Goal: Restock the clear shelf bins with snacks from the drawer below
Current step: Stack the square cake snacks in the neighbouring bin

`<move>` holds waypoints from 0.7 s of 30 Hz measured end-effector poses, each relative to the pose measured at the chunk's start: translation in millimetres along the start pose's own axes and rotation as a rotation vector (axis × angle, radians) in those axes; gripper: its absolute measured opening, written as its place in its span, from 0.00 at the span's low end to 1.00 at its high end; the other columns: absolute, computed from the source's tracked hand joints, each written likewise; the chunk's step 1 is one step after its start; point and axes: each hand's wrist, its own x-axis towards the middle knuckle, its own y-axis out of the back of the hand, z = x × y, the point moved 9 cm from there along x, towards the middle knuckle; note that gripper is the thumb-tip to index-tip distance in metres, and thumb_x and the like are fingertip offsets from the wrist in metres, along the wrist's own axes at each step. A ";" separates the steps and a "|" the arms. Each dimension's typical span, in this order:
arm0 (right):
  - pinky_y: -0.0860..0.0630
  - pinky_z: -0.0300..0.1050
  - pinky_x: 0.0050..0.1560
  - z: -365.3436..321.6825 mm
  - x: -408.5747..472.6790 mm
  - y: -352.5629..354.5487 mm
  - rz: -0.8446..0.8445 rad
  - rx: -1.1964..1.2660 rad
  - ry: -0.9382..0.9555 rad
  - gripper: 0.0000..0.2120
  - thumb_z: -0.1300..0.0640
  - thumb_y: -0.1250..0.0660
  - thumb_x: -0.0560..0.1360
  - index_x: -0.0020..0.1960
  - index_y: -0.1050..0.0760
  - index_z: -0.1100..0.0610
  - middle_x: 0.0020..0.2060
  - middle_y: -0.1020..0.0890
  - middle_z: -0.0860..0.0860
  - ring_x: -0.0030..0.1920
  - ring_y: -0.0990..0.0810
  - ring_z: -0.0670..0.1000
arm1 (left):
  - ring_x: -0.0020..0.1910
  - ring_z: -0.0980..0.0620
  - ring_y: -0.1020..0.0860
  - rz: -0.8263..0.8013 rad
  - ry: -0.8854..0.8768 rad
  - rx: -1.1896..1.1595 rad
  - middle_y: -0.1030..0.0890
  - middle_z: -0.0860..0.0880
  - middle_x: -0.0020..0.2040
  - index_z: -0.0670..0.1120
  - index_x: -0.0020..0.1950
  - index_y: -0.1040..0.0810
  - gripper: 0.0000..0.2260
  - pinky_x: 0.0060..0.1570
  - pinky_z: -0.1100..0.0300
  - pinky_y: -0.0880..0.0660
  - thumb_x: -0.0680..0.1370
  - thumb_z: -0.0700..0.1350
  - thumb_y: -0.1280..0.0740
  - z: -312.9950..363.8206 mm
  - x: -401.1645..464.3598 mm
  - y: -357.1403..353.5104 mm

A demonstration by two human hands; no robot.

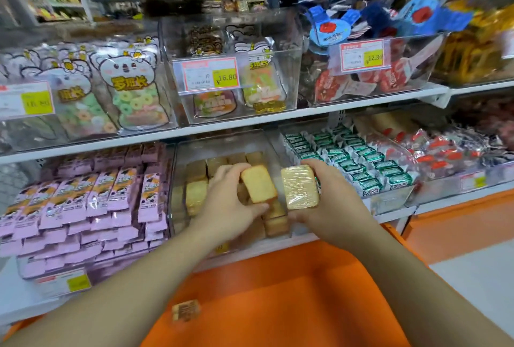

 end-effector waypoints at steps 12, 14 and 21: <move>0.22 0.50 0.53 20.3 19.0 -2.3 0.041 0.037 0.017 0.38 0.53 0.16 0.63 0.66 0.31 0.40 0.55 0.24 0.42 0.56 0.24 0.48 | 0.74 0.44 0.39 -0.129 0.081 0.331 0.32 0.57 0.78 0.61 0.80 0.37 0.40 0.68 0.46 0.37 0.72 0.67 0.26 -38.3 67.7 -62.3; 0.24 0.48 0.52 22.3 20.5 -3.9 0.054 0.032 0.019 0.38 0.52 0.16 0.63 0.68 0.31 0.41 0.56 0.24 0.42 0.57 0.25 0.48 | 0.75 0.44 0.41 -0.133 0.052 0.399 0.36 0.59 0.80 0.61 0.81 0.38 0.40 0.68 0.47 0.40 0.73 0.68 0.28 -43.3 68.8 -65.7; 0.29 0.43 0.49 21.1 19.7 -5.6 0.053 0.020 0.005 0.41 0.53 0.15 0.64 0.71 0.32 0.42 0.59 0.28 0.43 0.57 0.26 0.48 | 0.73 0.43 0.40 -0.063 0.010 0.565 0.36 0.52 0.79 0.61 0.80 0.37 0.34 0.68 0.46 0.39 0.77 0.70 0.35 -45.7 74.0 -68.1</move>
